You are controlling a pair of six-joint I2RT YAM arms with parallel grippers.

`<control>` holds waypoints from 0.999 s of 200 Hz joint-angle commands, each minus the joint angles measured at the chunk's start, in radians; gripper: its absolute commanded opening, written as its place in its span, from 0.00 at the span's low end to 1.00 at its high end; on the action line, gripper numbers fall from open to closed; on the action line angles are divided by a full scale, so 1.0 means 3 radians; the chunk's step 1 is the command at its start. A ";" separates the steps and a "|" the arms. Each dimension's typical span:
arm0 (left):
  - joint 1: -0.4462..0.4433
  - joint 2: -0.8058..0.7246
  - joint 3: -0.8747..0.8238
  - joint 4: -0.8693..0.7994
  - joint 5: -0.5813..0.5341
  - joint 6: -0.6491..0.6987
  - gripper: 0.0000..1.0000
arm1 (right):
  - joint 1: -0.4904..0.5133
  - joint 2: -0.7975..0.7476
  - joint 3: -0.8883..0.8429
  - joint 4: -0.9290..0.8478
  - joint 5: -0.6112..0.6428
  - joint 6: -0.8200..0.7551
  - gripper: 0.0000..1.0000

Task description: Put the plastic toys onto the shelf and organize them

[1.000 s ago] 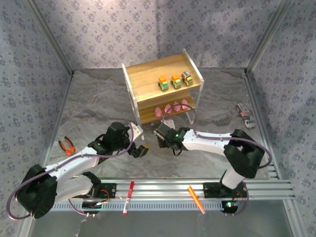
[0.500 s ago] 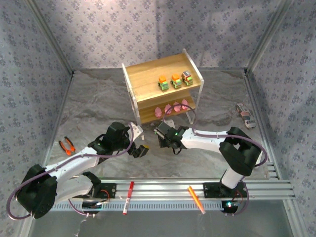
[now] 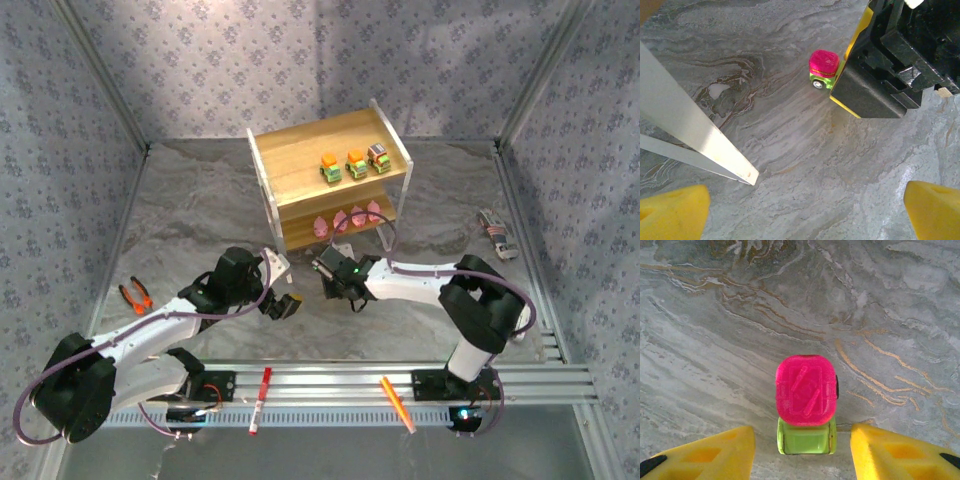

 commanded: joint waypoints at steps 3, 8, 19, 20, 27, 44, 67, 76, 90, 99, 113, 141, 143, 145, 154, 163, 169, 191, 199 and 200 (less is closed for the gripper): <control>-0.0022 0.0008 -0.0002 0.0087 0.0039 0.0004 1.00 | -0.0025 0.0079 -0.0032 -0.0024 -0.0006 -0.0052 0.54; -0.0022 0.0009 -0.0001 0.0087 0.0034 0.0004 1.00 | -0.0027 0.0084 -0.0025 -0.0025 -0.0005 -0.0052 0.53; -0.0018 0.0009 0.0001 0.0087 0.0034 0.0007 1.00 | -0.0032 0.0099 -0.0010 -0.0026 -0.0004 -0.0056 0.52; -0.0020 0.0008 -0.0001 0.0087 0.0034 0.0005 1.00 | -0.0034 0.0099 -0.0006 -0.0029 -0.0004 -0.0054 0.52; -0.0022 0.0014 -0.0002 0.0087 0.0036 0.0008 1.00 | -0.0032 0.0109 0.0000 -0.0032 -0.0004 -0.0054 0.52; -0.0022 0.0009 -0.0002 0.0087 0.0040 0.0007 1.00 | -0.0035 0.0126 0.0017 -0.0037 -0.0004 -0.0054 0.50; -0.0022 0.0007 -0.0006 0.0087 0.0039 0.0008 1.00 | -0.0039 0.0131 0.0021 -0.0044 -0.0001 -0.0054 0.48; -0.0020 0.0007 -0.0007 0.0087 0.0039 0.0006 1.00 | -0.0040 0.0130 0.0031 -0.0047 0.0001 -0.0053 0.48; -0.0019 0.0006 -0.0007 0.0086 0.0039 0.0005 1.00 | -0.0038 0.0135 0.0037 -0.0056 0.0001 -0.0057 0.48; -0.0022 0.0002 -0.0007 0.0087 0.0039 0.0004 0.99 | -0.0041 0.0140 0.0046 -0.0053 0.0006 -0.0056 0.48; -0.0022 0.0001 -0.0007 0.0087 0.0036 0.0007 1.00 | -0.0043 0.0150 0.0057 -0.0059 0.0016 -0.0055 0.48; -0.0022 0.0006 -0.0007 0.0087 0.0039 0.0005 1.00 | -0.0042 0.0186 0.0112 -0.0069 0.0021 -0.0055 0.47; -0.0022 0.0004 -0.0007 0.0087 0.0039 0.0006 1.00 | -0.0044 0.0190 0.0114 -0.0067 0.0021 -0.0057 0.47; -0.0019 0.0006 -0.0004 0.0087 0.0039 0.0006 1.00 | -0.0046 0.0196 0.0118 -0.0067 0.0021 -0.0057 0.47; -0.0022 0.0006 -0.0007 0.0087 0.0039 0.0004 1.00 | -0.0043 0.0206 0.0138 -0.0067 0.0018 -0.0057 0.46; -0.0020 0.0006 -0.0007 0.0087 0.0037 0.0004 1.00 | -0.0042 0.0217 0.0159 -0.0074 0.0022 -0.0056 0.45; -0.0022 0.0004 -0.0007 0.0087 0.0039 0.0004 1.00 | -0.0046 0.0222 0.0161 -0.0075 0.0026 -0.0055 0.45; -0.0021 0.0006 -0.0006 0.0087 0.0039 0.0009 1.00 | -0.0046 0.0232 0.0179 -0.0093 0.0041 -0.0056 0.44; -0.0017 0.0006 -0.0010 0.0087 0.0039 0.0008 1.00 | -0.0047 0.0232 0.0176 -0.0095 0.0044 -0.0056 0.43; -0.0017 0.0007 -0.0011 0.0087 0.0037 0.0009 1.00 | -0.0047 0.0232 0.0181 -0.0099 0.0045 -0.0057 0.43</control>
